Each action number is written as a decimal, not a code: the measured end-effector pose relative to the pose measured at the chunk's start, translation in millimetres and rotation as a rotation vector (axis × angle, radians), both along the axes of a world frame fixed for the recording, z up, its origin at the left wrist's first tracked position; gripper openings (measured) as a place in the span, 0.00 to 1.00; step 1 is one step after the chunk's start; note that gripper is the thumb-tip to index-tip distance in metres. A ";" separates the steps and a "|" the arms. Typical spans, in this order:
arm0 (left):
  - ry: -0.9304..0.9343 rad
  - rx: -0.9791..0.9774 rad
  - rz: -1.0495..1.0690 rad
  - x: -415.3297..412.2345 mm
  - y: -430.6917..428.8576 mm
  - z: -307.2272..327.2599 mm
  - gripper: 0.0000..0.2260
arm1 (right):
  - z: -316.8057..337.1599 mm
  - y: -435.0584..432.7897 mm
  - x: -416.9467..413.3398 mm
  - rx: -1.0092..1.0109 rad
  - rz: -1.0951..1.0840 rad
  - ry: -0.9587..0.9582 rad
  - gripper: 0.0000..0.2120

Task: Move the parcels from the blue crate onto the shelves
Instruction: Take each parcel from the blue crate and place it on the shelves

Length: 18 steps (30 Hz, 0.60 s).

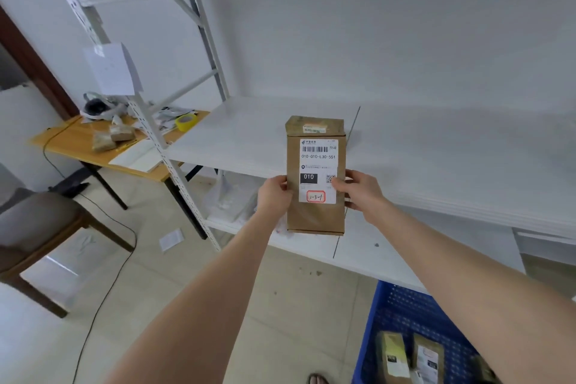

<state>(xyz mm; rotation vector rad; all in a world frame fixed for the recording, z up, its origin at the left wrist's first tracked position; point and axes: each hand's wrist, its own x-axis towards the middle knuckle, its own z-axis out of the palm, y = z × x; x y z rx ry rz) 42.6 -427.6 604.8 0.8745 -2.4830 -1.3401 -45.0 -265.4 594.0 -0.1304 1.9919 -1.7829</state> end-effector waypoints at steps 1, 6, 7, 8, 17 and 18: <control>0.020 0.008 0.015 -5.3 -8.6 3.1 0.15 | -1.2 -12.8 -8.6 0.001 0.010 0.011 0.19; 0.034 -0.006 0.072 -47.5 -72.9 8.0 0.15 | 1.7 -86.2 -54.1 0.030 0.068 0.104 0.18; 0.026 0.003 0.092 -58.5 -88.8 11.4 0.14 | 3.4 -103.4 -64.6 0.037 0.070 0.120 0.17; 0.025 0.020 0.114 -66.0 -100.1 16.3 0.14 | 5.8 -116.1 -71.8 0.049 0.067 0.132 0.17; 0.048 0.012 0.185 -110.7 -205.7 41.5 0.15 | 31.5 -229.8 -122.9 0.128 0.101 0.250 0.15; 0.046 0.001 0.181 -113.7 -215.8 43.8 0.15 | 33.6 -239.5 -125.9 0.132 0.108 0.255 0.16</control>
